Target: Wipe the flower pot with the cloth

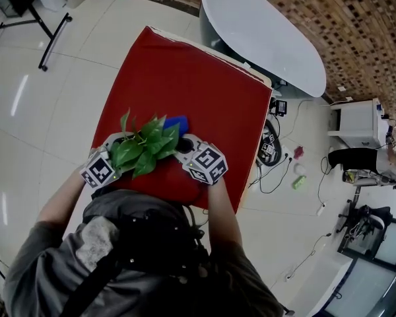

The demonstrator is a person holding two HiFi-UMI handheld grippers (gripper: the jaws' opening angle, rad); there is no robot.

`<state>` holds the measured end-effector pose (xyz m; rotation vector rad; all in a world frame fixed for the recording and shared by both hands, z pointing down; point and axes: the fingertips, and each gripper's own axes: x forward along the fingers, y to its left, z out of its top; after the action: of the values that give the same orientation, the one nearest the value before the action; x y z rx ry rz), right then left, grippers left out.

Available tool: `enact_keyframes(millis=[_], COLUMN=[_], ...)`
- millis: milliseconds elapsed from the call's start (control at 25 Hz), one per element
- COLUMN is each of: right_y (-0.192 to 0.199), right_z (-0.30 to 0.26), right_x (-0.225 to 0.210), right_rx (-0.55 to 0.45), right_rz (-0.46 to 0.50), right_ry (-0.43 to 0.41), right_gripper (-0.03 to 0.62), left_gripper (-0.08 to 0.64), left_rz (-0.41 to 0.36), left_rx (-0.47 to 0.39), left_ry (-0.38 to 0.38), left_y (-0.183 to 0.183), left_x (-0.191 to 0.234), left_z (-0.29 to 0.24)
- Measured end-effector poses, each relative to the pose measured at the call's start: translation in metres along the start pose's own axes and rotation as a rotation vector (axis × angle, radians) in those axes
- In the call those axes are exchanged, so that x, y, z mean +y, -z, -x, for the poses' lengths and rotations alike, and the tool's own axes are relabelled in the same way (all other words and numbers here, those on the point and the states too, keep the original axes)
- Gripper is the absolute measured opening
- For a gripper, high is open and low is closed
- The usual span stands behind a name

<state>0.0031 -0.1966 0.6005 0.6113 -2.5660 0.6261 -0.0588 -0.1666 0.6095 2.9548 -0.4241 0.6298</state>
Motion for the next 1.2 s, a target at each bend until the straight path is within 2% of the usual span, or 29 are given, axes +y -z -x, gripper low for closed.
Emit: enact_keyframes(millis=[280, 520, 720, 840, 1040, 1200], right_y=[0.017, 0.029, 0.038, 0.043, 0.054, 0.059], right_z=[0.009, 0.013, 0.017, 0.030, 0.063, 0.101], right_x=[0.019, 0.053, 0.076, 0.084, 0.095, 0.100], right_rx=[-0.038, -0.055, -0.052, -0.065, -0.092, -0.144], right_rz=[-0.031, -0.080, -0.068, -0.061, -0.057, -0.087], right_ry=[0.010, -0.032, -0.055, -0.028, 0.029, 0.090], right_gripper=[0.077, 0.077, 0.077, 0.077, 0.077, 0.077], left_gripper=[0.393, 0.393, 0.394, 0.397, 0.411, 0.411], left_rz=[0.023, 0.053, 0.095, 0.109, 0.085, 0.161], left_rx=[-0.008, -0.006, -0.005, 0.008, 0.053, 0.053], left_ry=[-0.018, -0.070, -0.125, -0.172, -0.284, -0.367], left_y=[0.006, 0.003, 0.000, 0.001, 0.010, 0.011], left_x=[-0.002, 0.000, -0.003, -0.010, -0.021, -0.031], left_z=[-0.003, -0.002, -0.007, -0.007, 0.001, 0.015])
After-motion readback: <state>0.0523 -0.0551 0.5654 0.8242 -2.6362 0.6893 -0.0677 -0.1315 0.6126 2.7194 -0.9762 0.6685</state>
